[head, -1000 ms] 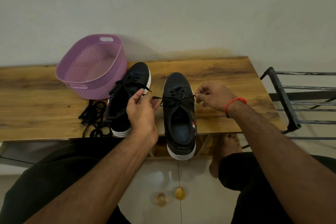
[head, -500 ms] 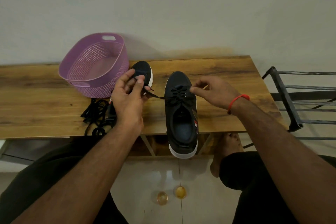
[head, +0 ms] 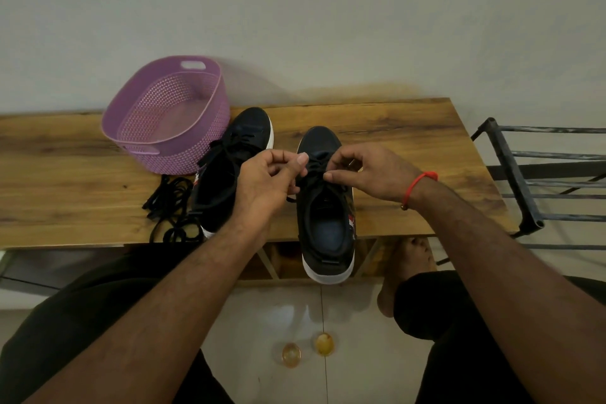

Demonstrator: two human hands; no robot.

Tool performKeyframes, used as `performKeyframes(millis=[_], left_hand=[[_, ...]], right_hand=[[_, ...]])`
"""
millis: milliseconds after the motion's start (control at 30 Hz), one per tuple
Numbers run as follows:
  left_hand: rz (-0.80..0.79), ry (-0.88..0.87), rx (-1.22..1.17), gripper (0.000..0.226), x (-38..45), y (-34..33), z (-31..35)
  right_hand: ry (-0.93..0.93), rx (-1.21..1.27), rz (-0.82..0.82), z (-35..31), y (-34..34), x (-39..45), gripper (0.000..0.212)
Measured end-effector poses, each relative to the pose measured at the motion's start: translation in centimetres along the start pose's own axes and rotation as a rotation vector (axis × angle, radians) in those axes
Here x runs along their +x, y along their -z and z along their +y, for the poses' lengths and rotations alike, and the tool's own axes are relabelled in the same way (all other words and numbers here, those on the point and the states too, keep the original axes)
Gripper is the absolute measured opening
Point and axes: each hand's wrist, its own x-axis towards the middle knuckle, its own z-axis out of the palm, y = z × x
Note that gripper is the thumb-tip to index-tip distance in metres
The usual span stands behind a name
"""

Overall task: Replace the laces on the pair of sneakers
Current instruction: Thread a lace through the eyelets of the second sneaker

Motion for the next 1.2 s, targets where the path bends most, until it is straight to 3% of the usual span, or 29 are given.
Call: performKeyframes(millis=[233,333,533,767,933,1200], left_hand=[[-0.063,-0.048,0.076,0.012,-0.1,0.2,-0.1],[-0.094,-0.125,0.231,0.019,-0.3,0.1,-0.1],[-0.051,-0.266,0.603,0.003,-0.3,-0.8,-0.6],[-0.018,-0.218,0.730,0.002,0.0,-1.8,-1.0],[-0.004,-0.292,0.837,0.005,0.0,-1.7,-1.2],[-0.003,-0.283,0.773,0.005,0.4,-1.3,-1.1]], right_hand=[[-0.011,0.075,-0.015,0.1,0.0,0.1,0.016],[-0.031,0.126,-0.011,0.1,0.0,0.2,0.015],[-0.061,0.169,0.002,0.3,-0.1,0.2,0.010],[-0.084,0.237,-0.003,0.5,-0.1,0.3,0.007],[-0.097,0.281,-0.025,0.6,0.0,0.3,0.008],[-0.098,0.213,-0.056,0.6,-0.1,0.4,0.007]])
